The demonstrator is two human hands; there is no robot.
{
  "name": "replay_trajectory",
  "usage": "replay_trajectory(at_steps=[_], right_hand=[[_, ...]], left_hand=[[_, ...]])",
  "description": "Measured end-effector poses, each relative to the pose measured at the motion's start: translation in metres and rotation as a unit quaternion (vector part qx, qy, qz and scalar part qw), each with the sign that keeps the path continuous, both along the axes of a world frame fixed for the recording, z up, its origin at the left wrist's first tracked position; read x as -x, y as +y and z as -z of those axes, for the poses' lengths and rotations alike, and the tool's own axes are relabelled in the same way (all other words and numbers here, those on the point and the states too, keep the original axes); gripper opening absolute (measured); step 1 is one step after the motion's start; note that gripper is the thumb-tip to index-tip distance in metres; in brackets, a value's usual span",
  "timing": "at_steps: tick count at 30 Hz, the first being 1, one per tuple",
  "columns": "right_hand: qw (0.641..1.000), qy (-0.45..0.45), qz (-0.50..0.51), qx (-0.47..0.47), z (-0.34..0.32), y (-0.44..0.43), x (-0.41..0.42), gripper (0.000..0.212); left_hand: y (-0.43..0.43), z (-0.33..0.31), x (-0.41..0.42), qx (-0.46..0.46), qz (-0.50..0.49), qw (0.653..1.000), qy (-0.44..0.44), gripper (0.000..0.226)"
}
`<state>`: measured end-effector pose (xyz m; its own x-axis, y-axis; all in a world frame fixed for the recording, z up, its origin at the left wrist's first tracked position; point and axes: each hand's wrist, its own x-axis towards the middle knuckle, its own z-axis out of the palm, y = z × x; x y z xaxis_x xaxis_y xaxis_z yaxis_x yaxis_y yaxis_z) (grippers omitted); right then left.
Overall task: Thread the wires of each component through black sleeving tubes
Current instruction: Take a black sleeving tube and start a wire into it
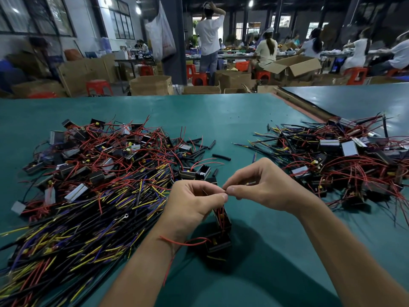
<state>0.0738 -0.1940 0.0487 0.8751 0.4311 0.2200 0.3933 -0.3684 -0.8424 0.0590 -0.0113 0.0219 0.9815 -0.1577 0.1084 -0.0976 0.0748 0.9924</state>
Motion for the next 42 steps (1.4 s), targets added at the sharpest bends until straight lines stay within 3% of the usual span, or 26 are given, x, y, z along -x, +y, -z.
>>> replay_trajectory(at_steps=[5,22,26,35,42], right_hand=[[1.0,0.012,0.006,0.01,0.0,-0.003,0.0,0.011],[0.996,-0.042,0.017,-0.076,0.002,0.006,-0.001,0.017],[0.992,-0.005,0.006,-0.124,0.005,0.007,-0.002,0.024],[0.998,0.006,-0.025,-0.058,0.001,0.003,-0.001,0.004],[0.997,0.015,-0.031,-0.063,0.001,0.003,0.0,0.019]], left_hand=[[-0.001,0.0,0.001,-0.009,-0.006,1.0,-0.025,0.018],[0.005,-0.001,0.0,0.009,0.004,0.999,0.033,0.018],[0.006,-0.002,0.0,0.014,0.014,0.999,0.042,0.022],[0.01,-0.004,0.0,-0.018,0.06,0.998,0.014,0.014],[0.006,0.0,0.002,-0.027,0.049,0.998,0.019,0.009]])
